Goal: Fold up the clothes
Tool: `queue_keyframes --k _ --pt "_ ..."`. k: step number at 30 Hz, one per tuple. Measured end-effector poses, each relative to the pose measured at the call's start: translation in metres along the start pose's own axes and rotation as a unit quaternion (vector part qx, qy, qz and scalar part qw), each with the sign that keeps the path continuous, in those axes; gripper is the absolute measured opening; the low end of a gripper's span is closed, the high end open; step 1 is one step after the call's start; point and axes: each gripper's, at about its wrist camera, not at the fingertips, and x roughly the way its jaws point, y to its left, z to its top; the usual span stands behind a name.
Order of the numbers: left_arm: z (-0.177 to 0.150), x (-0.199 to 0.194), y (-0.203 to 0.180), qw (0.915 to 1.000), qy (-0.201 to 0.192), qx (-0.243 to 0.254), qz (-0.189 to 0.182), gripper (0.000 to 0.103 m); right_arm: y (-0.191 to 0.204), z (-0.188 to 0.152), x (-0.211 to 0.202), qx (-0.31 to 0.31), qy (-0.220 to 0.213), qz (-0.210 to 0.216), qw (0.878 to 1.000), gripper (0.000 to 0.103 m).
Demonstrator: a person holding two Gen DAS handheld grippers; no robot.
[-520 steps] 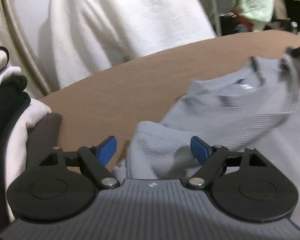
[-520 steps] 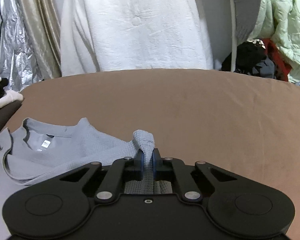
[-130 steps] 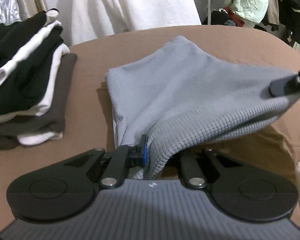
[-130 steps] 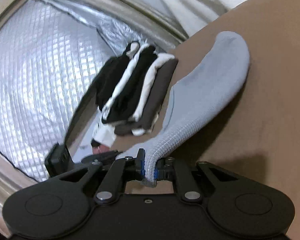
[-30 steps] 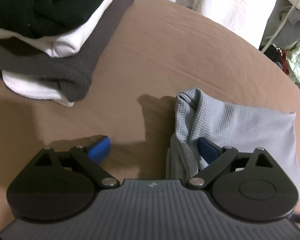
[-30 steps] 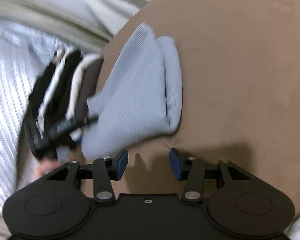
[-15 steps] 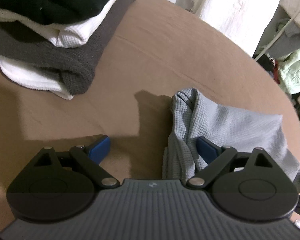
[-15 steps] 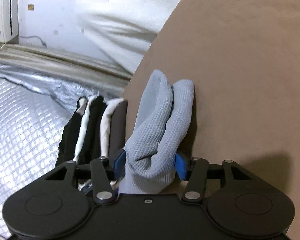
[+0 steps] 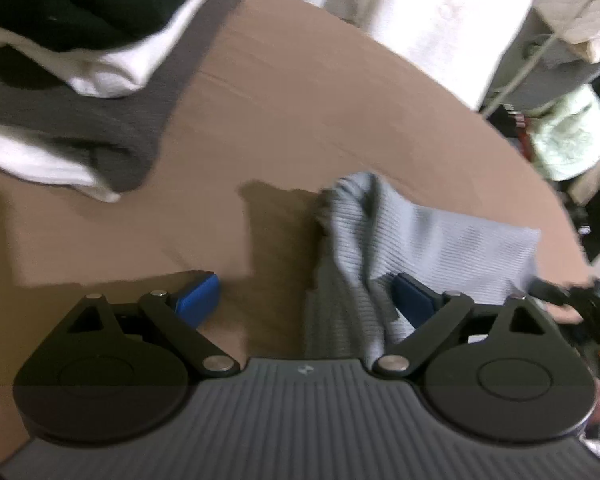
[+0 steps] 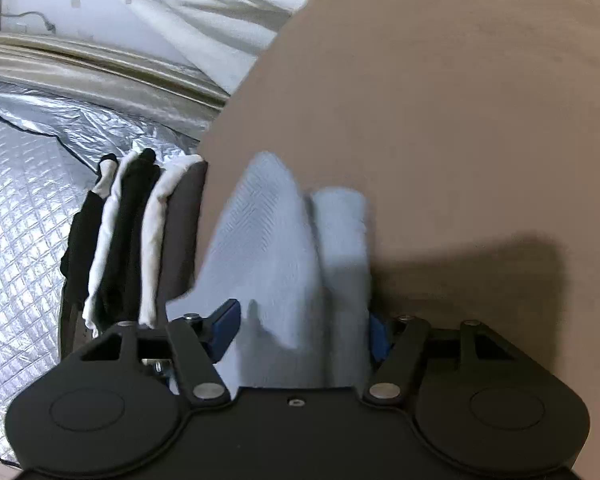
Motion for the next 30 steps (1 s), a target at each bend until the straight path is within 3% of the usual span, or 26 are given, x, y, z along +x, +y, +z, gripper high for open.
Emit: queue_keyframes --k 1,4,6,9,11,15,16,17,18,21,23,28,30 --pt "0.000 -0.001 -0.001 0.9999 0.003 -0.001 -0.017 0.093 0.010 0.003 0.003 -0.020 -0.003 -0.004 1.000 0.021" --pt "-0.003 -0.006 -0.011 0.9983 0.010 0.006 -0.058 0.093 0.065 -0.004 -0.022 -0.149 -0.041 0.033 0.987 0.020" --pt "-0.004 -0.005 -0.021 0.9974 0.014 0.020 -0.068 0.093 0.075 -0.007 -0.042 -0.166 -0.072 0.040 0.983 0.020" --pt "-0.011 0.006 -0.032 0.9964 0.034 0.040 -0.066 0.094 0.056 0.003 -0.050 -0.174 -0.082 -0.029 0.981 0.020" --pt "-0.017 0.019 -0.036 0.9956 0.047 0.039 -0.070 0.097 0.029 0.006 -0.043 -0.158 -0.060 -0.088 0.982 0.020" --pt "-0.024 0.034 -0.041 0.9934 0.048 0.023 -0.102 0.099 -0.016 -0.001 -0.040 -0.090 -0.065 -0.056 0.992 0.021" --pt "-0.024 0.038 -0.043 0.9921 0.051 0.016 -0.113 0.092 -0.017 0.000 -0.038 -0.086 -0.064 -0.053 0.993 0.022" --pt "-0.024 0.042 -0.046 0.9906 0.054 0.009 -0.125 0.052 -0.018 0.001 -0.036 -0.082 -0.062 -0.050 0.993 0.022" --pt "-0.023 0.047 -0.048 0.9890 0.057 0.002 -0.136 0.042 -0.019 0.002 -0.034 -0.078 -0.061 -0.048 0.994 0.023" --pt "-0.023 0.051 -0.053 0.9898 0.046 -0.001 -0.135 0.035 -0.013 0.005 -0.030 -0.095 -0.056 -0.052 0.993 0.025" --pt "-0.024 0.045 -0.058 0.9918 0.040 0.005 -0.122 0.033 -0.007 0.002 -0.038 -0.134 -0.060 -0.054 0.988 0.021" --pt "-0.031 0.001 -0.085 0.9929 -0.002 0.097 -0.069 0.031 0.057 -0.011 -0.046 -0.264 -0.079 -0.086 0.957 0.020" --pt "-0.029 -0.019 -0.090 0.9925 -0.021 0.099 -0.068 0.031 0.085 -0.013 -0.053 -0.300 -0.088 -0.093 0.945 0.019"
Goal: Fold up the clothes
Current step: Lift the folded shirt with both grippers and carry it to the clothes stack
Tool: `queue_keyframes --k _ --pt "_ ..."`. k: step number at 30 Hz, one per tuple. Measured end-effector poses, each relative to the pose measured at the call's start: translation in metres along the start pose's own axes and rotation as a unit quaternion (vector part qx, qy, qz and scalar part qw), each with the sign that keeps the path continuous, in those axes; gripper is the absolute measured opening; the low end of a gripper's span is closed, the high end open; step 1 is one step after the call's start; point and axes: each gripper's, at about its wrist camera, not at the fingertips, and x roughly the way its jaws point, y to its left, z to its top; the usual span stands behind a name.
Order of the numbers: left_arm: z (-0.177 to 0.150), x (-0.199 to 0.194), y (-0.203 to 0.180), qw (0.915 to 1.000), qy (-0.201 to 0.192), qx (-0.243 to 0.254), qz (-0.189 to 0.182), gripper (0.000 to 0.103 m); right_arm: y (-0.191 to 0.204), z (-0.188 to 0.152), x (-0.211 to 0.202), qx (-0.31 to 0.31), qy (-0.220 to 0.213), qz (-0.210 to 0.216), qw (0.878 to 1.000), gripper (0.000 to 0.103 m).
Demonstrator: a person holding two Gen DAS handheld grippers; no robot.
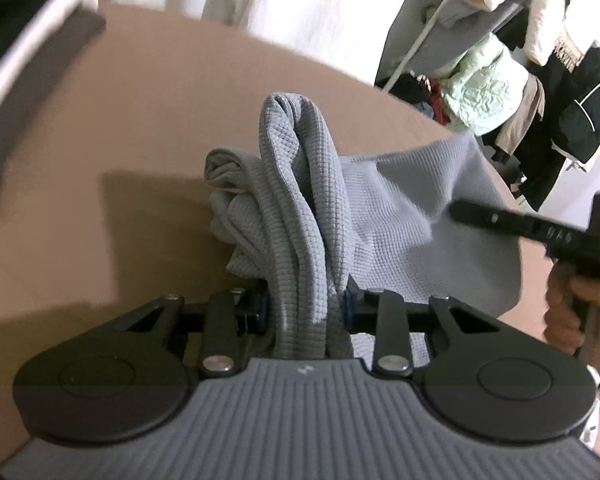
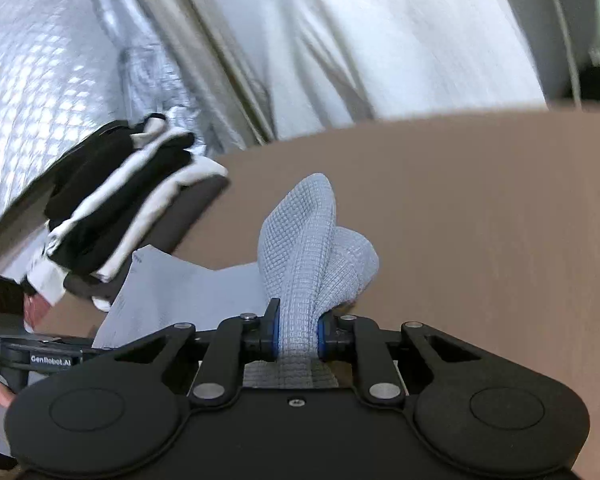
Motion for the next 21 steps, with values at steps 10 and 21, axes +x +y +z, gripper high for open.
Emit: queue_keyframes --k 10,21 --pt "0.037 -0.103 -0.012 0.9910 -0.133 0.010 -0.008 0.031 0.095 0.072 -0.054 -0.135 -0.080 -0.014 0.988 0.019" --pt "0.104 -0.235 0.024 0.9506 -0.306 -0.038 0.036 0.031 0.305 0.242 -0.035 -0.383 0.004 -0.012 0.924 0.017"
